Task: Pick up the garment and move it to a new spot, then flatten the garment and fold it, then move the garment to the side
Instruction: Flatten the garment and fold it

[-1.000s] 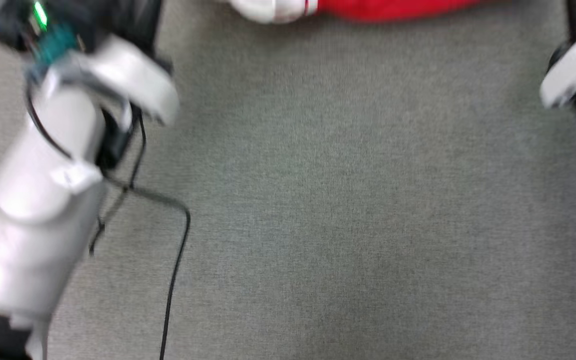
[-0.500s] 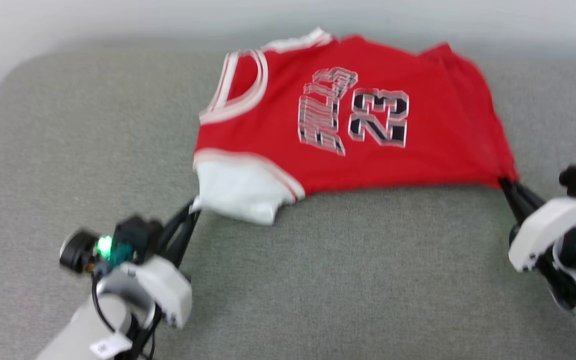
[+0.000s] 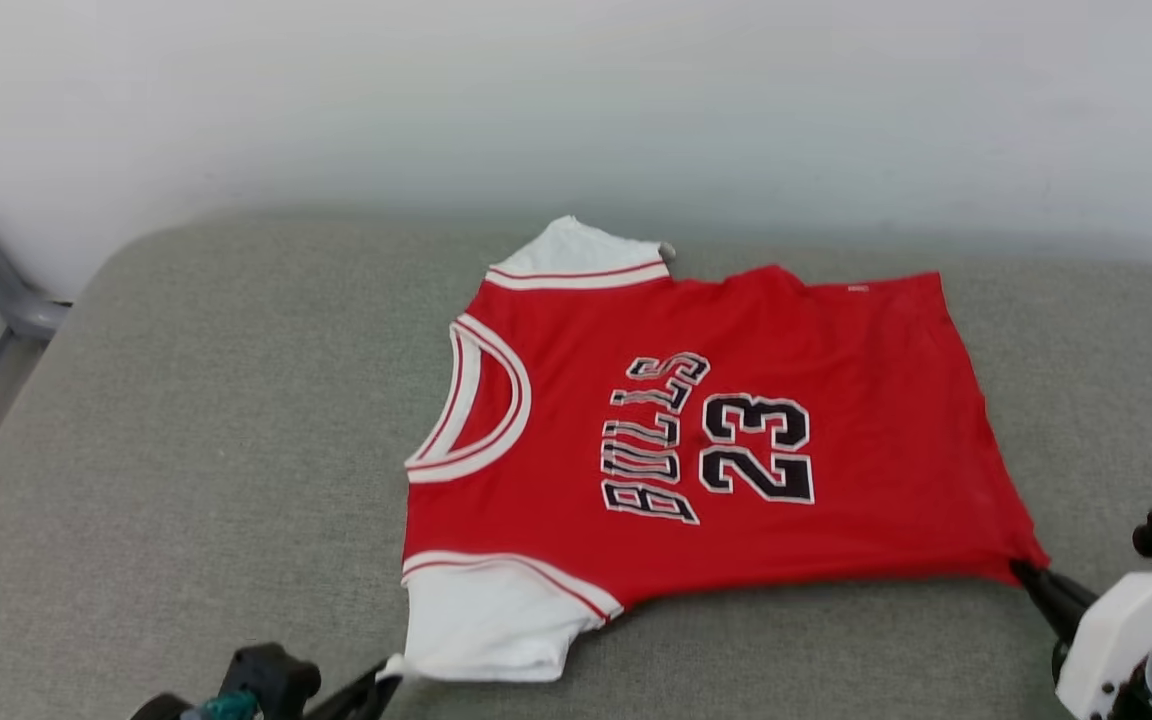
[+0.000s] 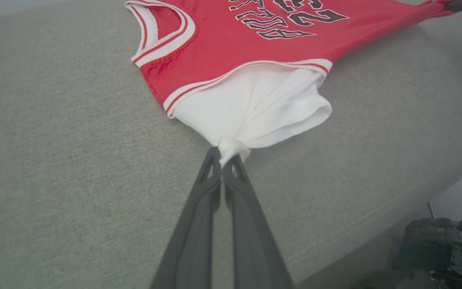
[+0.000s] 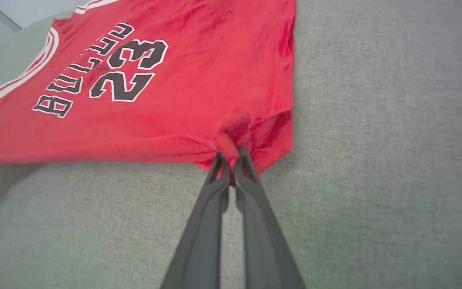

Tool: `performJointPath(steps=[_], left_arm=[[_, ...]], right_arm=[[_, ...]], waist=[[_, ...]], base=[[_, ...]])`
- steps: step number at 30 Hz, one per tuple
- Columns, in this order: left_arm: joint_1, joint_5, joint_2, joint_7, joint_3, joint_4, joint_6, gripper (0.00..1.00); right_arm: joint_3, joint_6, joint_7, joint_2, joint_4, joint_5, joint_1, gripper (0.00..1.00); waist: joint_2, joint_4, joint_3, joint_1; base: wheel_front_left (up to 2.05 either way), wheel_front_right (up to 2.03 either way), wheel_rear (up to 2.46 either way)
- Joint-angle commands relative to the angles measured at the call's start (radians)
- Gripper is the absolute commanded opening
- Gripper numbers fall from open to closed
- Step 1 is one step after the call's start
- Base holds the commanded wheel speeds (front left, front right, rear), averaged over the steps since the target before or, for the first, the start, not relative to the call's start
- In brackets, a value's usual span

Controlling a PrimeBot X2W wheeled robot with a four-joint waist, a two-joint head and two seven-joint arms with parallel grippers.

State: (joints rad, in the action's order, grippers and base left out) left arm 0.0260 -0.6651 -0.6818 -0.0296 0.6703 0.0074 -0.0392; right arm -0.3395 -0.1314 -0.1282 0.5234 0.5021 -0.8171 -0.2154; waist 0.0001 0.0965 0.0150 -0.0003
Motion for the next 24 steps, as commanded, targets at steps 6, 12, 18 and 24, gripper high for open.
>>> performJointPath(steps=[6, 12, 18, 24], left_arm=[[-0.098, -0.046, -0.060, 0.066, 0.028, -0.101, 0.016, 0.00], [-0.163, -0.083, -0.096, 0.097, 0.041, -0.159, 0.002, 0.00], [-0.135, -0.070, -0.092, 0.050, 0.006, -0.182, -0.018, 0.00], [-0.087, -0.059, -0.087, 0.000, -0.041, -0.193, -0.033, 0.00]], right_arm=[[0.023, 0.001, -0.099, 0.050, -0.092, -0.095, 0.134, 0.00], [0.080, 0.001, -0.223, 0.077, -0.210, -0.161, 0.286, 0.00], [0.177, 0.001, -0.267, 0.050, -0.321, -0.147, 0.357, 0.00], [0.251, 0.001, -0.322, -0.001, -0.397, -0.149, 0.362, 0.00]], waist=[[-0.0001, 0.007, -0.049, 0.0003], [-0.0001, 0.005, -0.060, 0.0003], [-0.0001, -0.008, -0.050, 0.0003], [-0.0001, -0.019, -0.030, 0.0003]], base=[[0.00, 0.00, 0.00], [0.00, 0.00, 0.00], [0.00, 0.00, 0.00], [0.00, 0.00, 0.00]])
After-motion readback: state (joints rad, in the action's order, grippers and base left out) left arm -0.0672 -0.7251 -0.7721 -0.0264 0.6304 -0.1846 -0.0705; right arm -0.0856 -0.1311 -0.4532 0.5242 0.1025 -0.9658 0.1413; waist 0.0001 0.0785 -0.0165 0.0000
